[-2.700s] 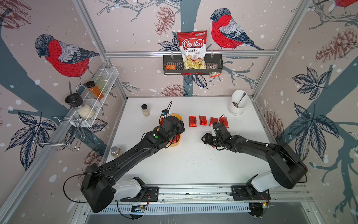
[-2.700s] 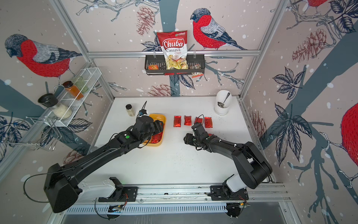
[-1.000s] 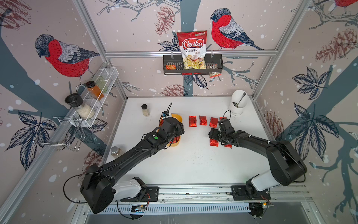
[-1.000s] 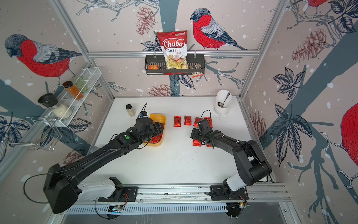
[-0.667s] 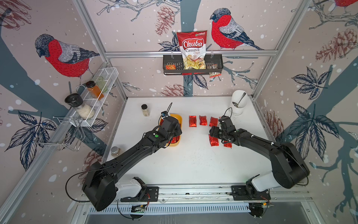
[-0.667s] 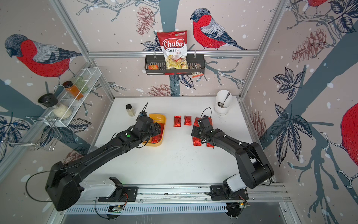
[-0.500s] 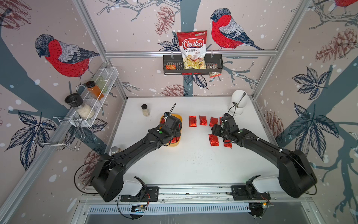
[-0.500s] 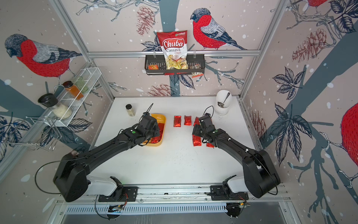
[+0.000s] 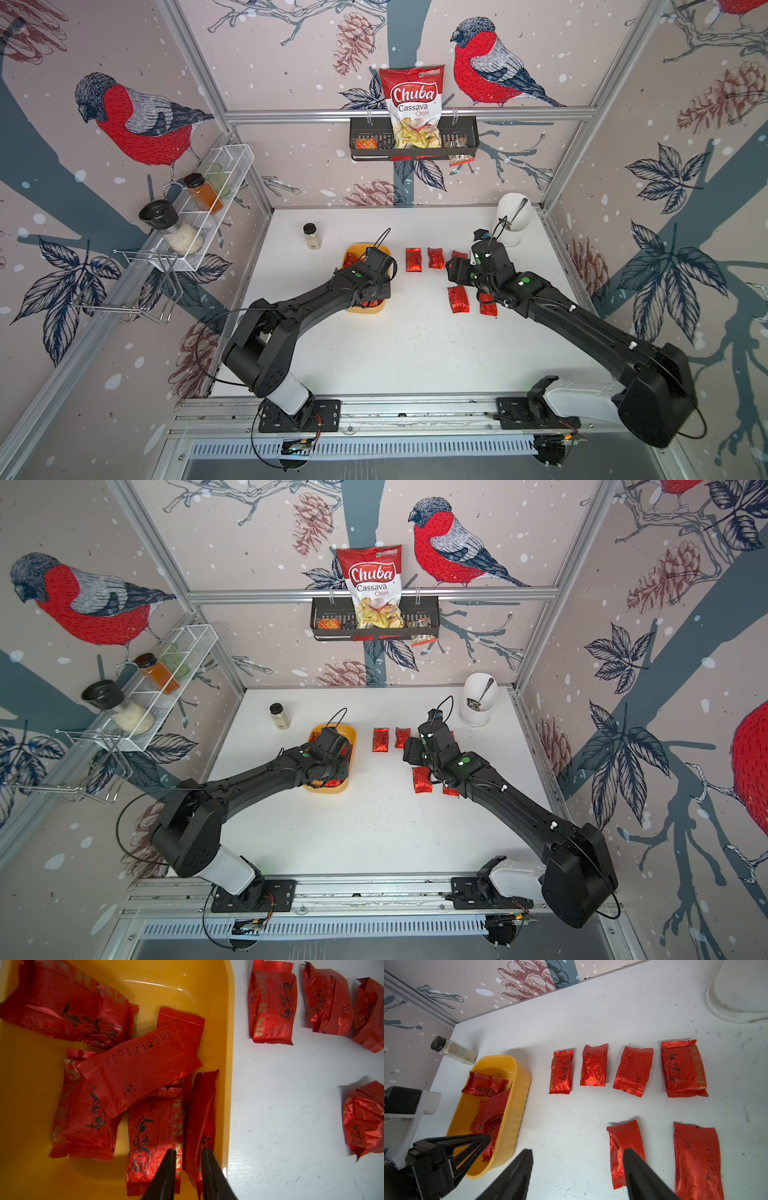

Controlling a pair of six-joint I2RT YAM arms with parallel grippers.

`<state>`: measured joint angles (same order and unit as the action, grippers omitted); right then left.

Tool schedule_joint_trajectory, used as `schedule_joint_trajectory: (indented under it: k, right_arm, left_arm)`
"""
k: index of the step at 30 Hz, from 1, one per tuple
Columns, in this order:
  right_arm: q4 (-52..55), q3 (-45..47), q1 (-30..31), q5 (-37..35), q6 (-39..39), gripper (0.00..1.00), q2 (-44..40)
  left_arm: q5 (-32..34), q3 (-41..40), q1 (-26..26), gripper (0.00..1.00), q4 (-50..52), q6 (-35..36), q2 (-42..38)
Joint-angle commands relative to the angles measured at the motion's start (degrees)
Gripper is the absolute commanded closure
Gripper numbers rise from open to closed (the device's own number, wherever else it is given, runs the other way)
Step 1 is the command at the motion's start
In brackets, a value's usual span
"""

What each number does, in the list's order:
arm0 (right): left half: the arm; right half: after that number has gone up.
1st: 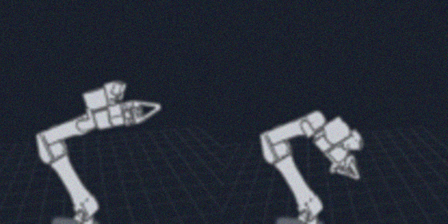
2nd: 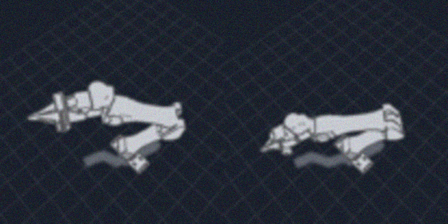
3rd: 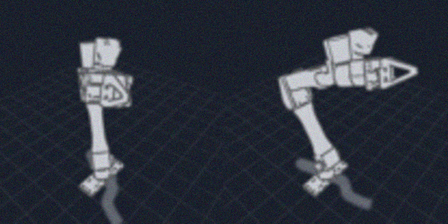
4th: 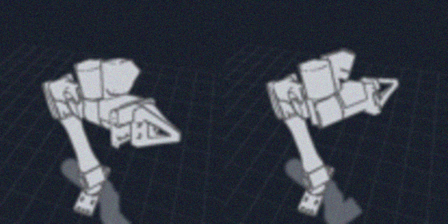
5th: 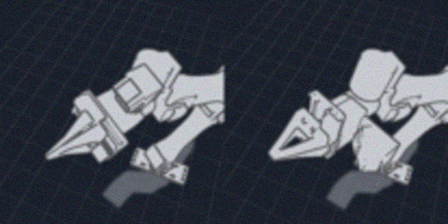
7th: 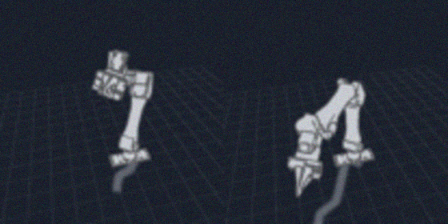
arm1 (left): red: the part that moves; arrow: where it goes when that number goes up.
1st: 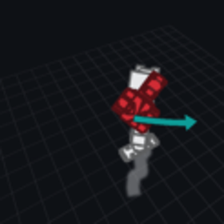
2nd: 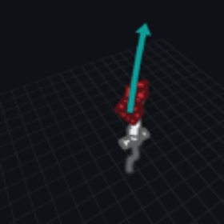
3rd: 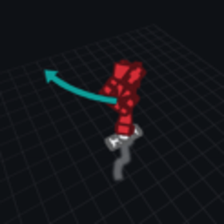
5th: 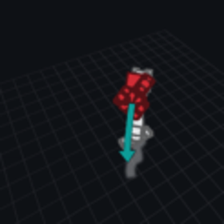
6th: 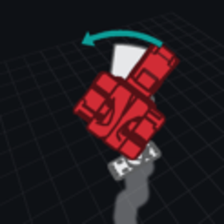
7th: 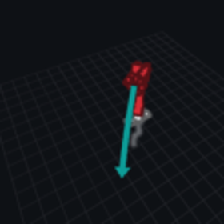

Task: Take the tea bags out of the storage box
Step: Pick up the tea bag from the storage box.

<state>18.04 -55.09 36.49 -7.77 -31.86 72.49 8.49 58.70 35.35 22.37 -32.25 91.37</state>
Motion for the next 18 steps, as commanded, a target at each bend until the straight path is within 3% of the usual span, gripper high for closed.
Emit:
schedule_joint_trajectory:
  k: [1, 8, 10, 13, 18]
  right_arm:
    - [0.9, -0.3, 0.2, -1.1, 0.1, 0.26, 0.0]
    - [0.5, 0.0, 0.3, -0.9, 0.0, 0.26, 0.5]
    - [0.4, -0.1, 0.3, -0.8, 0.0, 0.26, 0.5]
    - [0.4, -0.1, 0.3, -0.7, -0.1, 0.26, 0.4]
    - [0.4, -0.1, 0.4, -0.4, -0.1, 0.26, -0.4]
  left_arm:
    - [-2.7, 0.4, -0.5, 0.72, -0.9, 1.8, 0.9]
    - [-3.8, 0.4, -1.0, 0.74, -1.9, 2.3, 3.6]
    - [-3.8, 0.5, -1.1, 0.80, -2.3, 2.4, 4.4]
    - [-3.8, 0.8, -1.3, 0.97, -1.9, 2.4, 4.7]
    - [-1.6, 1.6, -1.5, 1.00, 1.1, 2.4, 1.1]
